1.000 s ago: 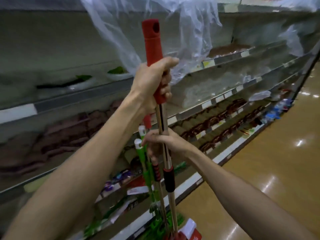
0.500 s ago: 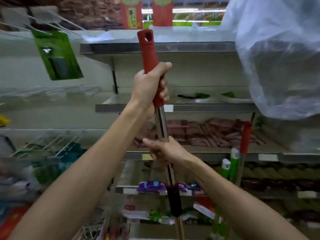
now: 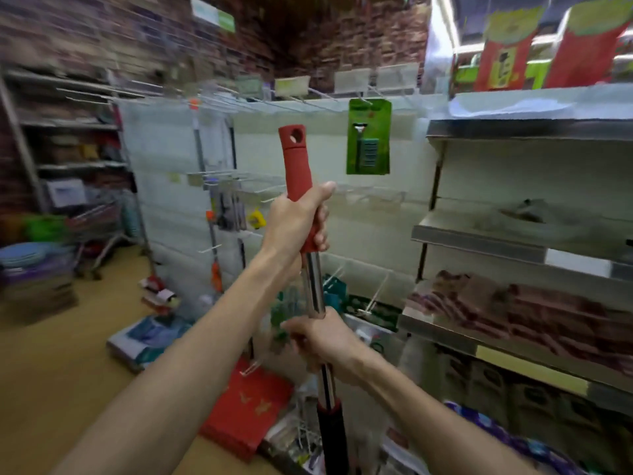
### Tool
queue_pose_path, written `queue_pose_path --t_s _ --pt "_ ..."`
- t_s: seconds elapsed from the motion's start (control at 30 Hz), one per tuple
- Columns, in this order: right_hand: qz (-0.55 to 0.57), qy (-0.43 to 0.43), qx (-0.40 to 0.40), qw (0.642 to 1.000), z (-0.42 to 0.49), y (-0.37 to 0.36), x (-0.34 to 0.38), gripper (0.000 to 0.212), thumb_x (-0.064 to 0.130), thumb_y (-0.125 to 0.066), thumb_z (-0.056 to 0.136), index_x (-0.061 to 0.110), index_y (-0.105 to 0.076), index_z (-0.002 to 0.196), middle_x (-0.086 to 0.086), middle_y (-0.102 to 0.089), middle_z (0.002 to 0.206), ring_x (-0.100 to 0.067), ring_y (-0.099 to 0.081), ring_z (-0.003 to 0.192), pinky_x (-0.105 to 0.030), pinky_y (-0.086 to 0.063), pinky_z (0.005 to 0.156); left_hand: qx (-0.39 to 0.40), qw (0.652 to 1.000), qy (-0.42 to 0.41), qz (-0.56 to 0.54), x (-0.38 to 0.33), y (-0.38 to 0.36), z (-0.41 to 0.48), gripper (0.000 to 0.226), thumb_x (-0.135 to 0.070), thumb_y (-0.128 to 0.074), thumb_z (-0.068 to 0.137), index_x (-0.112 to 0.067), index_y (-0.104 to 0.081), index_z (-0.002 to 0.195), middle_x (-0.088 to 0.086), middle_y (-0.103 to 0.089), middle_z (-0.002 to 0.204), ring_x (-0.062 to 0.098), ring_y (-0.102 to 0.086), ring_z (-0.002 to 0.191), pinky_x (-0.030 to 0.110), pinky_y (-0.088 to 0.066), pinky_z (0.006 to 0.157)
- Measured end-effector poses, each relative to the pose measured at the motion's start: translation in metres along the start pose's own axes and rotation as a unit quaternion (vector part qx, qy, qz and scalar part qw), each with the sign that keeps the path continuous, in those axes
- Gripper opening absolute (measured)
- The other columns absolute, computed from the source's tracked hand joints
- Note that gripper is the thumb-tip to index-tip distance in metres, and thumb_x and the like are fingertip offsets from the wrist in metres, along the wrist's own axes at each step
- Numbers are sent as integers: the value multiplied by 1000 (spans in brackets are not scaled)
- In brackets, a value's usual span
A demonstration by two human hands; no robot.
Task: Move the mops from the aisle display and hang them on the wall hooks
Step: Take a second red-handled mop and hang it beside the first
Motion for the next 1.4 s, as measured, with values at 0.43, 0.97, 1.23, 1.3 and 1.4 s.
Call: queue_pose_path --t_s 0.43,0.97,1.23,1.3,1.4 --pt "-2 76 145 987 123 -218 70 47 20 -64 91 13 -61 45 -2 -50 39 -15 -43 35 -23 -38 42 -169 977 -73 110 -82 234 21 31 -22 -67 93 -17 -50 67 -3 -46 51 14 -40 37 27 -36 42" --pt "34 121 298 946 341 -404 154 39 23 -65 88 9 -64 52 -4 -41 41 -21 -38 40 -30 -37 49 -288 928 -119 206 -140 461 148 23 -23 -68 95 -14 -49 87 -6 -46 52 13 -40 39 27 -38 41" --pt "36 139 357 923 443 -499 185 40 20 -64 89 10 -62 51 -1 -40 40 -17 -36 38 -27 -35 47 -372 887 -141 233 -159 579 210 22 -27 -72 92 -16 -54 83 -6 -52 55 12 -46 41 29 -43 45" --pt "35 146 365 919 468 -524 191 40 19 -64 89 10 -61 50 -1 -40 41 -17 -36 38 -28 -35 48 -384 882 -143 233 -160 612 223 23 -27 -72 91 -16 -54 83 -6 -52 56 12 -46 41 29 -43 45" --pt "33 153 378 912 507 -567 199 40 18 -63 91 9 -61 52 -2 -40 41 -17 -35 38 -27 -35 47 -399 876 -148 226 -163 665 243 23 -28 -73 90 -14 -55 87 -5 -52 56 12 -46 42 29 -43 46"
Point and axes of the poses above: each hand's wrist, its own z-axis towards the middle knuckle, its own y-axis out of the back of the hand, x = y × z, the point moved 3 cm from there along z, towards the middle knuckle
